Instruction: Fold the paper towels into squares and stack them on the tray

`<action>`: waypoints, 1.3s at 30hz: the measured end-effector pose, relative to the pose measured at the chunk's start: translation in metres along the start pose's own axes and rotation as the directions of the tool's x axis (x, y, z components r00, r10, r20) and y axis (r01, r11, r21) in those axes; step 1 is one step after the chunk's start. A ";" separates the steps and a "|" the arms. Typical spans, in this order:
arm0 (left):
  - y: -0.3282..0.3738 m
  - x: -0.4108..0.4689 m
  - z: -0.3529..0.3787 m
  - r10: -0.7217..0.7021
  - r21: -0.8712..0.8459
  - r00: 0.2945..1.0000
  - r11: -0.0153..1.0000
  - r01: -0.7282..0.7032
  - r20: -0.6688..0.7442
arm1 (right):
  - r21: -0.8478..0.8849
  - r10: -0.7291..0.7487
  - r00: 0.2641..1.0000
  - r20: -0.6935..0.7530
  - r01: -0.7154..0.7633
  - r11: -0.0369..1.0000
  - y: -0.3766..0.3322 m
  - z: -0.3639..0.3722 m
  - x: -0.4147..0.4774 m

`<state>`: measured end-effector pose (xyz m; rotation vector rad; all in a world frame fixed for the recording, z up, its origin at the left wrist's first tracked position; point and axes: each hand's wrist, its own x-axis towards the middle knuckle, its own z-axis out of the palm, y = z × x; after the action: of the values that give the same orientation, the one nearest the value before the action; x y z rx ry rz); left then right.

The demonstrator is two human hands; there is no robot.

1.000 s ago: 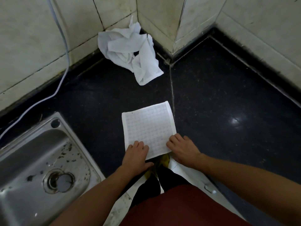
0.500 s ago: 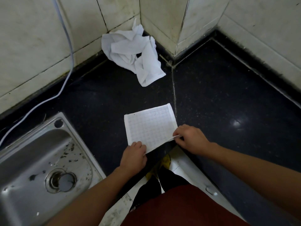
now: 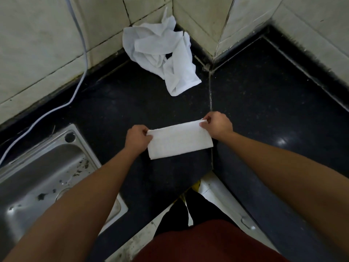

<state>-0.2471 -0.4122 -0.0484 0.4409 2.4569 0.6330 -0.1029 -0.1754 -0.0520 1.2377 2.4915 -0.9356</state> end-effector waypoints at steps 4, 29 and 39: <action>-0.002 0.011 0.005 -0.043 0.013 0.999 0.999 0.043 0.003 | -0.081 -0.007 1.000 -0.003 0.007 0.997 0.001 0.004 0.008; -0.041 -0.033 0.024 0.412 0.568 0.883 0.681 -0.462 0.224 | 0.342 0.316 0.928 0.196 -0.367 0.865 0.007 0.006 -0.010; -0.037 -0.032 0.024 0.335 0.569 0.901 0.698 -0.434 0.275 | 0.516 0.340 0.916 0.214 -0.402 0.757 0.024 0.007 -0.012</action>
<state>-0.2143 -0.4484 -0.0716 1.2485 2.3844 -0.1015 -0.0780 -0.1769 -0.0632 1.7070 1.8212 -1.6143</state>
